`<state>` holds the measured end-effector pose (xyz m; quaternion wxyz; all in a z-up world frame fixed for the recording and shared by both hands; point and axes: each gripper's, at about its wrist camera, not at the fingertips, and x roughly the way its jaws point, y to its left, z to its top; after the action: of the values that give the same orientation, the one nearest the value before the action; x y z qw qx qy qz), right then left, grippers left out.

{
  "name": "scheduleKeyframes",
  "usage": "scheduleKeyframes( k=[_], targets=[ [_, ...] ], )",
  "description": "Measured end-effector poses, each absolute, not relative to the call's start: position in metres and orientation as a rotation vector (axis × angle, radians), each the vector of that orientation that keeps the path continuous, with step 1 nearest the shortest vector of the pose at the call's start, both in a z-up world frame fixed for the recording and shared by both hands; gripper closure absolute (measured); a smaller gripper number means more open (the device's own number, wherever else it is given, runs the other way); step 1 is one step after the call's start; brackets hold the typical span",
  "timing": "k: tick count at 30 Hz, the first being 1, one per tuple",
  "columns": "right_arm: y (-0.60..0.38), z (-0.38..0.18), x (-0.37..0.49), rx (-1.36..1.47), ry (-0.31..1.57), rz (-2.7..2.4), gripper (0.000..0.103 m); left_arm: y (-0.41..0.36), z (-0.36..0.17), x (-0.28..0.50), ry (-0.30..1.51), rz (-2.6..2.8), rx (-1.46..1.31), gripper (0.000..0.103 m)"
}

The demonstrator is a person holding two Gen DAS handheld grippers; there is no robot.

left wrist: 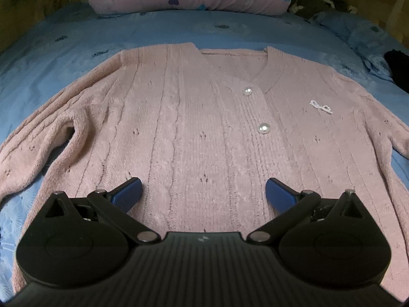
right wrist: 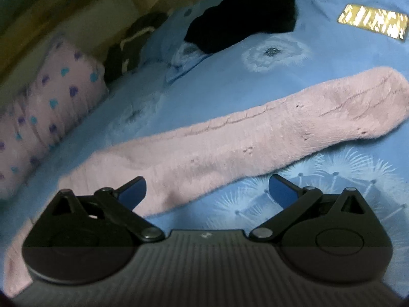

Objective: Fold small clothes
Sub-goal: 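Move the right gripper along the sleeve to its cuff, then close the right gripper on the sleeve cuff and lift it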

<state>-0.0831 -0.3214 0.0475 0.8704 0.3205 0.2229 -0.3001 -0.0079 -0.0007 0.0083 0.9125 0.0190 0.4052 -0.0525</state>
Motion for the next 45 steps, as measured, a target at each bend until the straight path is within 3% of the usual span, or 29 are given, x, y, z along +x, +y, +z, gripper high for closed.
scheduleKeyframes(
  k=[17,19,21,22,24,27,30,45],
  targets=[
    [-0.329,0.043,-0.076,0.758,0.389,-0.635,0.001,0.0,0.009,-0.006,0.837,-0.112,0.036,0.0],
    [-0.329,0.043,-0.075,0.751,0.393,-0.64,0.011,0.0,0.009,-0.006,0.837,-0.112,0.035,0.0],
    [-0.329,0.043,-0.074,0.739,0.404,-0.66,0.031,0.001,0.008,-0.006,0.837,-0.115,0.034,0.0],
    [-0.329,0.043,-0.074,0.736,0.41,-0.664,0.035,0.001,0.008,-0.006,0.837,-0.117,0.034,0.0],
    [-0.331,0.042,-0.074,0.735,0.419,-0.666,0.059,0.001,0.009,-0.006,0.836,-0.122,0.032,0.0],
    [-0.335,0.04,-0.074,0.757,0.431,-0.653,0.081,0.001,0.009,-0.006,0.835,-0.128,0.03,0.0],
    [-0.333,0.042,-0.073,0.758,0.43,-0.622,0.088,0.002,0.01,-0.006,0.835,-0.13,0.027,0.0],
    [-0.3,0.107,-0.049,0.521,0.314,-0.399,0.089,0.013,0.024,-0.005,0.79,-0.102,0.034,0.0]
  ],
)
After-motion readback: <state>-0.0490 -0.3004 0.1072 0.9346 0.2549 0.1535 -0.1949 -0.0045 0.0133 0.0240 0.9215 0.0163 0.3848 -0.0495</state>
